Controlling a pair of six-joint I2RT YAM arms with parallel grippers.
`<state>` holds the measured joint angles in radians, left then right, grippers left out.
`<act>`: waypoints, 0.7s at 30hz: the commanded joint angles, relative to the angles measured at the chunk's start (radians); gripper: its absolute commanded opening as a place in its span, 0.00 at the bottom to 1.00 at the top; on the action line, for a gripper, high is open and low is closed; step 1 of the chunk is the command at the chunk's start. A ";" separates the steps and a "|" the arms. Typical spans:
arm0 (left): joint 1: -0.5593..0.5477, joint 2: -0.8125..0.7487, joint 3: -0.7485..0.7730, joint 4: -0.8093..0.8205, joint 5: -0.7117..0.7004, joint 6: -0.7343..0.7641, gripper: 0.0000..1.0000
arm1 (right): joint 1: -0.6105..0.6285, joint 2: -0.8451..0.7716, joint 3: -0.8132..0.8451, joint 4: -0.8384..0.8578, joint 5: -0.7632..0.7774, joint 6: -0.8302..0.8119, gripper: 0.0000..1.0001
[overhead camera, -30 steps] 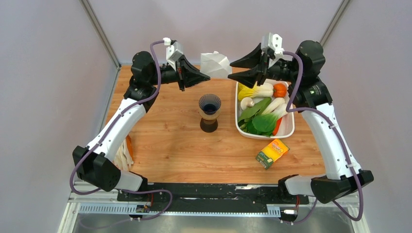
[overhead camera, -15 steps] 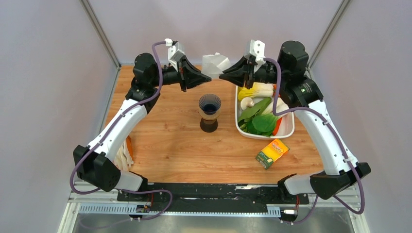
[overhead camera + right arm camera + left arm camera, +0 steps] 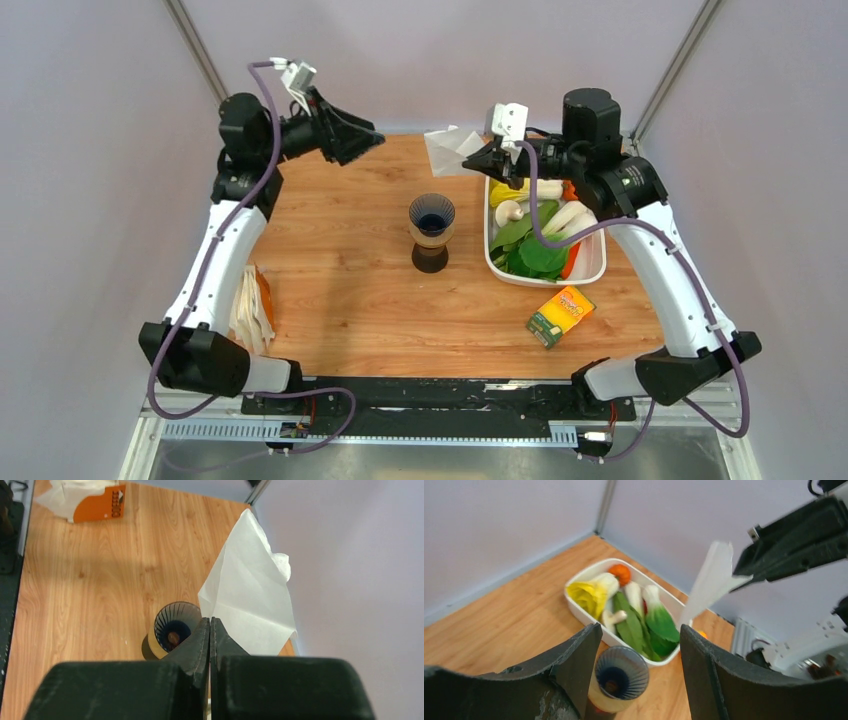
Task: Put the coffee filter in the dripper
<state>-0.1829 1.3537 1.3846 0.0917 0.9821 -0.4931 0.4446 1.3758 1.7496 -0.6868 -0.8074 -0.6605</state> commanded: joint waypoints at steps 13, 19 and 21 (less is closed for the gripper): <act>-0.205 0.229 0.685 -1.025 -0.282 0.519 0.71 | 0.157 0.128 0.168 -0.393 0.191 -0.271 0.00; -0.280 0.239 0.664 -1.055 -0.349 0.598 0.72 | 0.215 0.127 0.175 -0.401 0.224 -0.269 0.00; -0.298 0.244 0.660 -1.062 -0.365 0.617 0.72 | 0.231 0.129 0.179 -0.401 0.242 -0.271 0.00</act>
<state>-0.4480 1.6142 2.0373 -0.9352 0.6621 0.0479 0.6460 1.5242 1.8881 -1.0672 -0.6079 -0.9043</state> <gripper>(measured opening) 0.718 0.004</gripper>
